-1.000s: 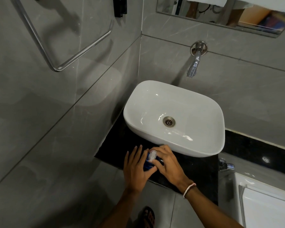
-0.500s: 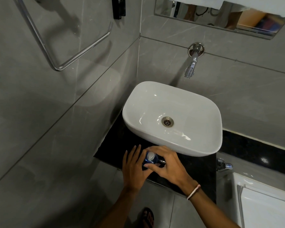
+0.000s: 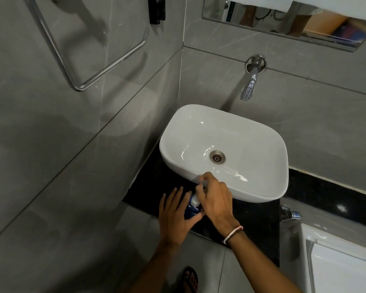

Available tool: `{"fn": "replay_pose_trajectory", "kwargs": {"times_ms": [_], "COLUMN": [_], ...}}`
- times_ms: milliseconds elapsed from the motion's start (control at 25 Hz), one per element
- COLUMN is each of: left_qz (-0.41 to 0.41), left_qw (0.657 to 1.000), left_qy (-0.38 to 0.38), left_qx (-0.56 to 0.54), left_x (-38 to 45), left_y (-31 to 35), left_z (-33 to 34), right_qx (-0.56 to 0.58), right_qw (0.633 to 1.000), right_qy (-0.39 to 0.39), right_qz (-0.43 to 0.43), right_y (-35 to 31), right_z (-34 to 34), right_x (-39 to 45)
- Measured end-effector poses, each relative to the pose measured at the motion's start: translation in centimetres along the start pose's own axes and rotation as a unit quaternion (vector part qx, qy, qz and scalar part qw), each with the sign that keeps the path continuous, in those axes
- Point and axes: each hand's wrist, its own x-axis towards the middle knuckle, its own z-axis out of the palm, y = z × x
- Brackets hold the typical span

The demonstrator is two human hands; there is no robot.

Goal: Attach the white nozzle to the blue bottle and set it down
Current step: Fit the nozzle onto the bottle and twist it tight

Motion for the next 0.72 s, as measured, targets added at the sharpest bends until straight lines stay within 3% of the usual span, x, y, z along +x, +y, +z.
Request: {"fn": "replay_pose_trajectory", "kwargs": {"times_ms": [120, 200, 320, 440, 560, 720], "left_qz": [0.001, 0.002, -0.004, 0.003, 0.001, 0.004], "left_qw": [1.000, 1.000, 1.000, 1.000, 1.000, 1.000], "left_qy": [0.007, 0.008, 0.012, 0.008, 0.004, -0.003], "left_qx": [-0.003, -0.011, -0.021, -0.024, -0.022, -0.007], "left_x": [0.0, -0.1, -0.2, -0.3, -0.2, -0.2], "left_y": [-0.1, -0.2, -0.3, -0.5, -0.6, -0.5], "left_z": [0.0, 0.2, 0.5, 0.7, 0.7, 0.5], "right_qx": [0.042, -0.017, -0.121, -0.149, -0.075, -0.011], "right_qw": [0.995, 0.988, 0.978, 0.966, 0.971, 0.949], "right_qy": [-0.090, -0.144, -0.131, -0.164, -0.179, -0.241], "right_qz": [-0.014, -0.058, -0.103, -0.136, -0.141, -0.203], "right_y": [0.6, 1.2, 1.6, 1.3, 1.6, 2.3], "right_z": [-1.7, -2.9, -3.7, -4.0, -5.1, -5.5], "right_x": [0.0, -0.5, -1.1, -1.0, -0.4, 0.9]}}
